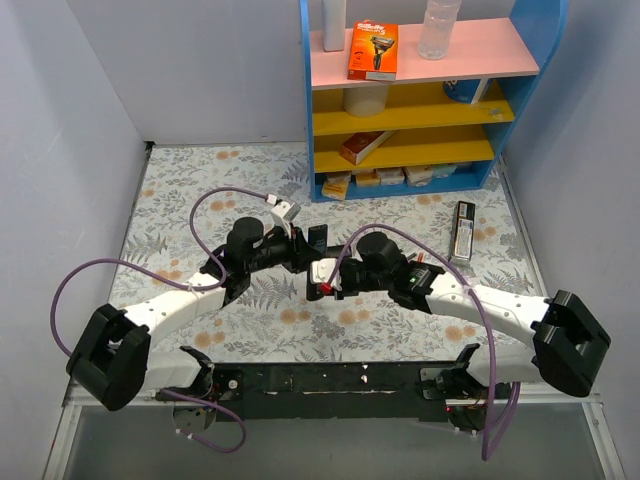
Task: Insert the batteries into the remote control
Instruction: Remove the battery cover from the remote control.
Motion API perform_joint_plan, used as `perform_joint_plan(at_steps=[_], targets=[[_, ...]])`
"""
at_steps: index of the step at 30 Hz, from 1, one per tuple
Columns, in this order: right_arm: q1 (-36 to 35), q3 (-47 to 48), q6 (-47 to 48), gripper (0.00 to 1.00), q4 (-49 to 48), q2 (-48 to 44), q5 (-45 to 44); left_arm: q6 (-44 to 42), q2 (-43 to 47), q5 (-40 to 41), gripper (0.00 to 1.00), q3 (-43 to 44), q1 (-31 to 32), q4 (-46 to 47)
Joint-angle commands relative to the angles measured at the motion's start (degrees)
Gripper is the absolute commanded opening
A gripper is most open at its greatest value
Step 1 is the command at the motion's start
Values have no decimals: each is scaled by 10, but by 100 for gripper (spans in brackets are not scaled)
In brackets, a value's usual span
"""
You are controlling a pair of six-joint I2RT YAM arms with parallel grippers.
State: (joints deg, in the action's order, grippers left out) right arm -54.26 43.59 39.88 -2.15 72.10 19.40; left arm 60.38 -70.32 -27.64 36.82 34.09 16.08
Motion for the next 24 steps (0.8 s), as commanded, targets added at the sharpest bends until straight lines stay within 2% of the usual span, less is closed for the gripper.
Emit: perform_joint_plan(at_steps=[1, 9, 24], targets=[[-1, -40, -30, 30, 8, 38, -16, -6, 2, -9, 0, -14, 2, 134], [-2, -52, -43, 23, -22, 61, -5, -28, -30, 0, 0, -46, 2, 179], [-2, -54, -53, 20, -22, 53, -4, -59, -77, 53, 0, -64, 2, 183]])
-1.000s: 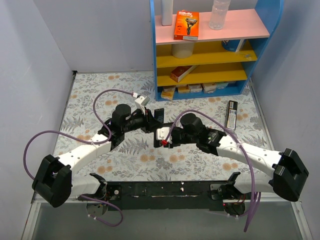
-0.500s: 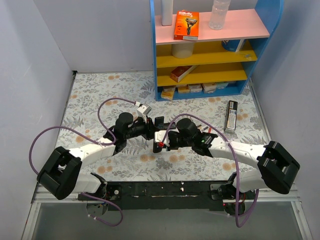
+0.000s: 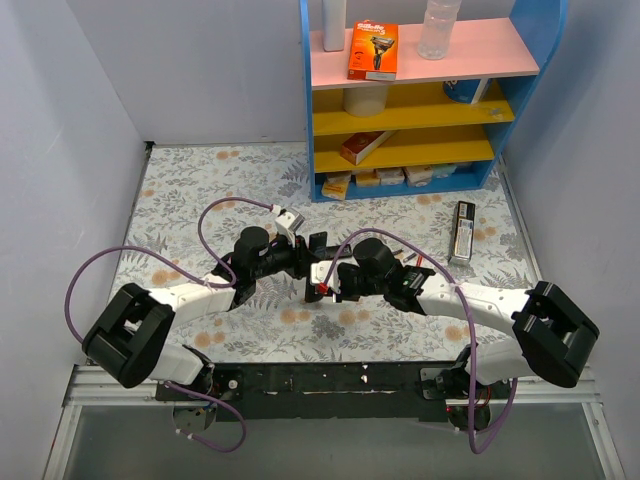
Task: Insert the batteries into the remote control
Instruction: Remove the battery cover from the remote control.
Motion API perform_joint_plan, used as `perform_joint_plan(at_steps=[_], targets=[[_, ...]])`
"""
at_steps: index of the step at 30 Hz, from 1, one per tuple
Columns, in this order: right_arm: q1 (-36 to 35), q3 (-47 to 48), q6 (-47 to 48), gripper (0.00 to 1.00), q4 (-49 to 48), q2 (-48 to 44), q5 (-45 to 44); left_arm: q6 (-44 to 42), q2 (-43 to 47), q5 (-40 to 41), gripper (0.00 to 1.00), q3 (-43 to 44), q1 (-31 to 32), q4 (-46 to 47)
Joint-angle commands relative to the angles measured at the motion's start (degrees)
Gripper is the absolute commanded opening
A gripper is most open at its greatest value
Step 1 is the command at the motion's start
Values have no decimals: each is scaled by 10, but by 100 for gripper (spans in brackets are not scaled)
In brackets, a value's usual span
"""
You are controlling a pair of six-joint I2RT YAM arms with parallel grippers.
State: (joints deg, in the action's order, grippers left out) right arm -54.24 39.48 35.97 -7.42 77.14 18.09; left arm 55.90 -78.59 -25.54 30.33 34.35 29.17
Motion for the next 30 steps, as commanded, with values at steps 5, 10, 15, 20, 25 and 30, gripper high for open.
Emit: perform_joint_plan(at_steps=[5, 10, 15, 20, 25, 30], targets=[[-3, -17, -20, 20, 30, 2, 7, -11, -3, 34, 0, -3, -1, 56], [-3, -20, -48, 22, 7, 14, -16, -3, -13, 32, 0, -2, -1, 54], [-2, -27, -87, 22, -43, 33, -79, -1, -23, 30, 0, 1, -2, 43], [4, -24, -142, 22, -68, 54, -110, -1, -35, 30, 0, 5, -1, 28], [14, -22, -175, 23, -80, 64, -106, -4, -35, 54, 0, 6, -1, 15], [20, -25, -213, 24, -80, 55, -108, -14, -39, 98, 0, 12, -1, -17]])
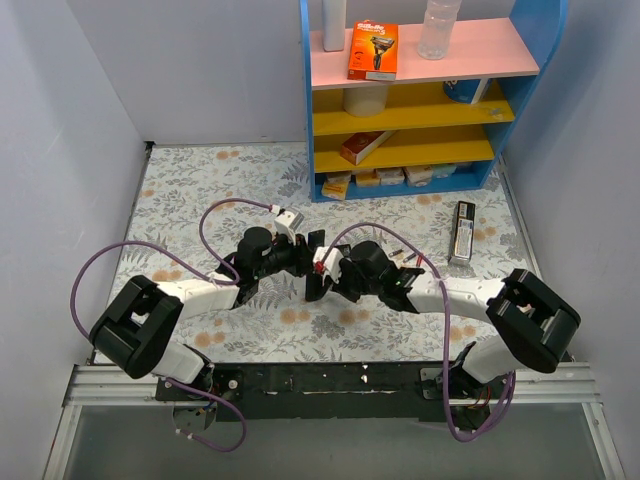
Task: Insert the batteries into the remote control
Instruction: Remove the battery cover from the remote control.
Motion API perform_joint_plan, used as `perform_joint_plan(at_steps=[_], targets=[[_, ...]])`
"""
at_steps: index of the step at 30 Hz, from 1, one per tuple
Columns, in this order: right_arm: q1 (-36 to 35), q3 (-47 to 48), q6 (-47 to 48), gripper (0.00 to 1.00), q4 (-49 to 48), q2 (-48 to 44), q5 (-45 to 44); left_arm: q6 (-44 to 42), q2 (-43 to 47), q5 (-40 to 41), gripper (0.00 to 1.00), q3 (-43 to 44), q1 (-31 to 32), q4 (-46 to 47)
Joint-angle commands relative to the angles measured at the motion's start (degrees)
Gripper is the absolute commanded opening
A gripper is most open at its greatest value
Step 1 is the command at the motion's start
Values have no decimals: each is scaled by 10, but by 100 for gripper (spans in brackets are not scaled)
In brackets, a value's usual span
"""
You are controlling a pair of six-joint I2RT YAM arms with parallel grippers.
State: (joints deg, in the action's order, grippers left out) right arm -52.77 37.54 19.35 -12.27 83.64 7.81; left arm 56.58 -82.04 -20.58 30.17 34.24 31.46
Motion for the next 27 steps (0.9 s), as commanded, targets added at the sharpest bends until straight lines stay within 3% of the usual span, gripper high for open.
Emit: perform_joint_plan(at_steps=[1, 4, 5, 8, 12, 20, 27], targets=[[9, -7, -54, 24, -33, -15, -3, -21, -5, 54, 0, 15, 0, -45], [23, -10, -99, 28, -34, -37, 6, -8, -8, 81, 0, 17, 0, -63], [28, -11, -114, 41, -34, -44, 9, -1, -7, 91, 0, 15, 0, -71], [50, -11, -188, 64, -34, -70, 19, 37, 4, 118, 0, 8, 0, -80], [66, -7, -302, 78, -26, -90, 14, 86, 13, 132, 0, -8, 0, -87], [68, 3, -419, 80, 35, -67, -25, 136, 43, 171, 0, -17, 0, -135], [67, 24, -345, 77, 77, -60, -56, 159, 133, 199, 0, -46, -1, -170]])
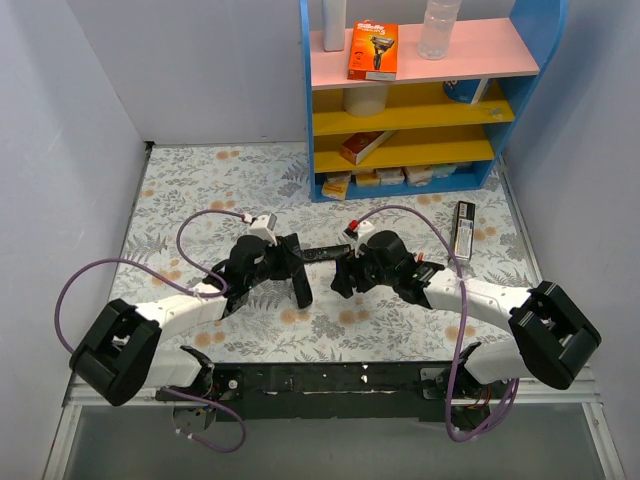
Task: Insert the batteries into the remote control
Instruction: Remove the battery cover from the remote control, then pick up the battery from the center of the board.
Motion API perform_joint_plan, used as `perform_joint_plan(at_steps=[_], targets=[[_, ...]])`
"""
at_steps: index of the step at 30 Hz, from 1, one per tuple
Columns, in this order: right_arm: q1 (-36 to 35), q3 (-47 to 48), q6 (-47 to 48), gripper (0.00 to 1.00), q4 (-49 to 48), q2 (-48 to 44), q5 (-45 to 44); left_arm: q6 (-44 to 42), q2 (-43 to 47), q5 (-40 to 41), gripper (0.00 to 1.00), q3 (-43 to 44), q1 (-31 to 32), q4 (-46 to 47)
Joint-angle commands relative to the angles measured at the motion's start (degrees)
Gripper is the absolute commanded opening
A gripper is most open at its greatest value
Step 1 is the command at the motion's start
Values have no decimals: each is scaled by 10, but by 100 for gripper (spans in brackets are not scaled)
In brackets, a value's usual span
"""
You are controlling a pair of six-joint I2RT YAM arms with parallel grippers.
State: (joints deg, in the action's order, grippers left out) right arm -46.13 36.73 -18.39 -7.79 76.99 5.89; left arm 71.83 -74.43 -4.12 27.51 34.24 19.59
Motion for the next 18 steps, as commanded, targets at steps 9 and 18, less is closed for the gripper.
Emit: perform_joint_plan(at_steps=[9, 18], targets=[[82, 95, 49, 84, 162, -6, -39, 56, 197, 4, 0, -87, -7, -23], [191, 119, 75, 96, 262, -39, -103, 107, 344, -44, 0, -159, -14, 33]])
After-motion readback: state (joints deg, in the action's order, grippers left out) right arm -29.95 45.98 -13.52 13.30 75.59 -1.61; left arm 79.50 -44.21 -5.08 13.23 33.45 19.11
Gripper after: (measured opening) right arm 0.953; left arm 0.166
